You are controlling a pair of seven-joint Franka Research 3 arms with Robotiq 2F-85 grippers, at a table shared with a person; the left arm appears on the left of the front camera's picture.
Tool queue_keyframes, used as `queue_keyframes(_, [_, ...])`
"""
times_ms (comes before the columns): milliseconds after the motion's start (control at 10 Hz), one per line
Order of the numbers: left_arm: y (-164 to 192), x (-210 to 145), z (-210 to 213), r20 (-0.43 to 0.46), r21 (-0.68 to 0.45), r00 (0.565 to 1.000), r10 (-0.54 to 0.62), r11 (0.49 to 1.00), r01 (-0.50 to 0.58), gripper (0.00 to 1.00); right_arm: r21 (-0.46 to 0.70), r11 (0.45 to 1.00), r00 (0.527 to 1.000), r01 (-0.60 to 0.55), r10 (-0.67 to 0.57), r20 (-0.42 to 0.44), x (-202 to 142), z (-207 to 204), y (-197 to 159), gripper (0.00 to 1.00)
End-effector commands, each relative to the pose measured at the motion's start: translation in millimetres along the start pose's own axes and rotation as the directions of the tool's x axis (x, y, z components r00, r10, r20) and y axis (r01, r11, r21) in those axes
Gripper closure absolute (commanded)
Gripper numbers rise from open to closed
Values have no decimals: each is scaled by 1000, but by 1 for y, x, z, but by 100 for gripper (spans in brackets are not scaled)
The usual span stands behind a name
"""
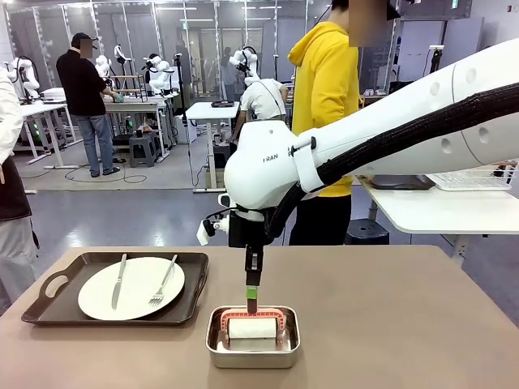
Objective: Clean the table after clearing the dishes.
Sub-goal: Place the Lint Roller back on top of the Airtight Container.
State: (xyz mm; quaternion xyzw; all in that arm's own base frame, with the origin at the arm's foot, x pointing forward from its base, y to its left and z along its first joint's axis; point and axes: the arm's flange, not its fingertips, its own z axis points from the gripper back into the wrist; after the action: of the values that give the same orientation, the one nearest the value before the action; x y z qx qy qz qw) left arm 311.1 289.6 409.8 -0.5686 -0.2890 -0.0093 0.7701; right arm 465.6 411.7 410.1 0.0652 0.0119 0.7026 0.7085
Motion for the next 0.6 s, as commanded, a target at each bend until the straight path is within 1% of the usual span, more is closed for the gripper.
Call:
queue_keyframes(0, [-1,-1,2,4,2,1000,-6,1000,6,0,-20,999,999,-33,33,-5,-15,-11,-1,72])
queue_keyframes(100, [-1,-1,2,4,2,1000,-6,1000,6,0,-24,999,999,-31,31,-14,-15,-8,-2,65])
queue_keyframes(200, [-1,-1,2,4,2,1000,-6,1000,6,0,-30,999,1000,-25,24,-15,-17,-4,-2,61])
queue_keyframes(300, [-1,-1,2,4,2,1000,-6,1000,6,0,-44,999,1000,-22,21,-13,-18,1,-2,54])
queue_keyframes(400, [-1,-1,2,4,2,1000,-6,1000,6,0,-54,998,1000,-22,21,-16,-18,4,-3,50])
queue_keyframes(500, [-1,-1,2,4,2,1000,-6,1000,6,0,-59,998,1000,-24,23,-13,-18,8,-2,43])
